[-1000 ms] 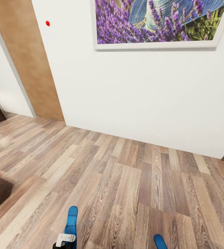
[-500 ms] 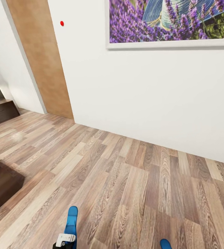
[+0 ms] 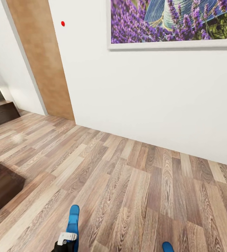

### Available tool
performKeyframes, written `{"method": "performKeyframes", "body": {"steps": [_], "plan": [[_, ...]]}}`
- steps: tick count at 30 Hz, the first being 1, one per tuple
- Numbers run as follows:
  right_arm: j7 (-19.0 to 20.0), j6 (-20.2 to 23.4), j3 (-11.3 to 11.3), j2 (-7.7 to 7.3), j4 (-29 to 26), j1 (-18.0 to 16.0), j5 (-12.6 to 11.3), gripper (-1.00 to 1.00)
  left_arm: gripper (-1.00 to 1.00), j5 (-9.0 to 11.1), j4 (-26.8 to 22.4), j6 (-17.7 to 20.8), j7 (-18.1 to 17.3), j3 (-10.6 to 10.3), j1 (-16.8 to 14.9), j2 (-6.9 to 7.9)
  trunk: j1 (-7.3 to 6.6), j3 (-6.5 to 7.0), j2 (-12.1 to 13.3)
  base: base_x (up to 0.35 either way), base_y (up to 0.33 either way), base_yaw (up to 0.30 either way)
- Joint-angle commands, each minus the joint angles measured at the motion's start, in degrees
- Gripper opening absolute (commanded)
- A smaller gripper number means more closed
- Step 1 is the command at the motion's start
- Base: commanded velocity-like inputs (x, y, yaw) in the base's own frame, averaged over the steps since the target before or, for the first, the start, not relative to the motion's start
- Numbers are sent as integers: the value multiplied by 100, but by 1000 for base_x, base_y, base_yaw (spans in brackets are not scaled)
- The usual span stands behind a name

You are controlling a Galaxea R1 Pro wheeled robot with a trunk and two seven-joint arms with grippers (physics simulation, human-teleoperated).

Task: In the bedroom, move the book from the bed onto either nightstand, and place the two sandals side by side next to the bed.

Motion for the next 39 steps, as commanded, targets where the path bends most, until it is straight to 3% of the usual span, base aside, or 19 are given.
{"method": "performKeyframes", "body": {"steps": [1,3,5,6,7,9,11,17,21,25,29,31,33,34,37,39], "plan": [[23,57,-22,-14,-6,-2,-60,100,-100,-68,-198,60,-89,37,-11,-20,-1,-5,-2,0,0,0],[20,56,-25,-95,-4,-2,-60,100,-100,-66,-722,552,-232,35,-38,-84,-1,-5,-2,0,0,0],[18,55,-27,-166,-2,-2,-61,100,-100,-62,-1322,1287,-589,34,-52,-132,-1,-5,-2,0,0,0],[18,55,-29,-194,-3,-2,-62,100,-100,-60,-1590,1575,-882,34,-56,-144,-1,-5,-2,0,0,0],[18,55,-31,-235,-3,-2,-63,100,-100,-45,-1875,1835,-1407,36,-60,-155,-1,-5,-2,0,0,0],[18,55,-30,-274,-2,-2,-65,100,-100,30,-2056,1995,-1975,35,-65,-160,-1,-5,-2,0,0,0],[19,55,-31,-296,-4,-2,-67,100,-100,111,-2116,2047,-2186,37,-66,-159,-1,-5,-2,0,0,0],[33,57,-83,-356,-192,-2,-81,100,-100,263,-2153,2062,-2359,61,-65,-159,-1,-5,-2,0,0,0],[14,118,-168,-526,-1314,-2,-73,100,-100,283,-2155,2059,-2371,64,-68,-158,-1,-5,-2,0,0,0],[-62,139,-182,-552,-2403,-2,-58,100,-100,286,-2158,2065,-2372,65,-66,-158,-1,-5,-2,0,0,0],[-675,129,-178,-551,-2806,-2,33,100,-100,287,-2158,2066,-2373,62,-68,-158,-1,-5,-2,0,0,0],[-1123,103,-173,-545,-2844,-3,234,100,-100,287,-2157,2067,-2373,61,-68,-158,-1,-5,-2,0,0,0],[-1611,80,-168,-539,-2783,-11,693,100,-100,287,-2159,2067,-2373,60,-68,-159,-1,-5,-2,0,0,0],[-1705,77,-167,-538,-2745,-14,827,100,-100,287,-2158,2067,-2373,60,-68,-159,-1,-5,-2,0,0,0],[-2097,84,-161,-533,-2482,-29,1555,100,-100,287,-2156,2067,-2366,57,-68,-164,-1,-5,-2,0,0,0],[-2180,122,-160,-532,-2425,-33,1736,100,-100,287,-2159,2067,-2368,54,-67,-165,-1,-5,-2,0,0,0]]}}
